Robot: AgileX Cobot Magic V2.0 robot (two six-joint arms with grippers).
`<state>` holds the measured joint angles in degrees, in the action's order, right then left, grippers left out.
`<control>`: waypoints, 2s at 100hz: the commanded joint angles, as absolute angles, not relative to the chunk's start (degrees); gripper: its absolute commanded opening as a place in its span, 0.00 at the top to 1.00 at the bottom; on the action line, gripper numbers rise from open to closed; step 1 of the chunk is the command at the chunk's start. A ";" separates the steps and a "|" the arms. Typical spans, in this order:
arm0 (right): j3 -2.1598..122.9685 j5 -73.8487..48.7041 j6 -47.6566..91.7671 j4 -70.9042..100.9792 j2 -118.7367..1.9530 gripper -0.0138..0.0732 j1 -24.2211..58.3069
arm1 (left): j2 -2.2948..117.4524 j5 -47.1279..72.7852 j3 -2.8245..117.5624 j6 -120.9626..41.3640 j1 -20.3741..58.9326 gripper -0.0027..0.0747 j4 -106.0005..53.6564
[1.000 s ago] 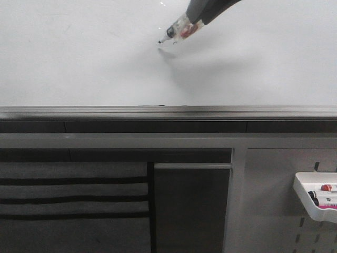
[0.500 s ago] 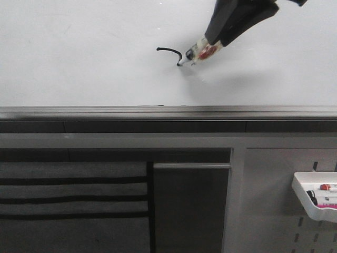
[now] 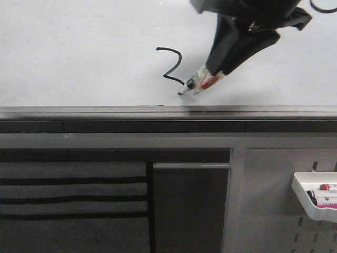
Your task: Write number 3 on whiteboard
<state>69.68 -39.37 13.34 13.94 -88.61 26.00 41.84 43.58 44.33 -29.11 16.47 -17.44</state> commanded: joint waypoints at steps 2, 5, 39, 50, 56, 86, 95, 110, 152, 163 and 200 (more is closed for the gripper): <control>71.62 -27.03 12.74 12.41 -89.37 0.91 29.32 | 41.70 39.88 45.77 -28.42 16.43 0.34 -18.91; 72.57 -25.94 12.74 12.50 -89.97 0.91 30.12 | 41.70 39.88 45.77 -28.42 16.43 0.34 -18.91; 69.69 -32.25 21.62 12.95 -71.92 0.91 39.00 | 41.70 39.88 45.77 -28.42 16.43 0.34 -18.91; 64.58 -32.25 24.85 12.95 -64.41 0.91 39.89 | 41.70 39.88 45.77 -28.42 16.43 0.34 -18.91; 61.53 -32.28 26.22 12.84 -61.17 0.91 39.89 | 41.70 39.88 45.77 -28.42 16.43 0.34 -18.91; 50.86 -32.38 34.00 11.84 -51.23 0.91 39.89 | 41.70 39.88 45.77 -28.42 16.43 0.34 -18.91; 49.71 -32.53 35.09 11.84 -51.22 0.91 39.89 | 41.70 39.88 45.77 -28.42 16.43 0.34 -18.91; 49.21 -32.41 35.19 11.84 -51.45 0.91 39.89 | 41.70 39.88 45.77 -28.42 16.43 0.34 -19.21; 49.21 -26.27 47.74 11.84 -53.20 0.91 41.69 | 48.94 45.75 49.84 -50.92 22.63 0.34 -30.50; 49.21 -25.38 51.43 11.84 -54.86 0.91 43.59 | 53.22 47.06 53.17 -54.68 28.22 0.34 -30.25; 49.21 -23.28 51.86 11.84 -58.19 0.91 45.36 | 69.42 45.93 63.81 -57.27 44.18 0.34 -21.20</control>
<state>47.66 -27.71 51.18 11.86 -58.82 45.35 67.43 49.29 60.06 -57.12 41.50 -22.06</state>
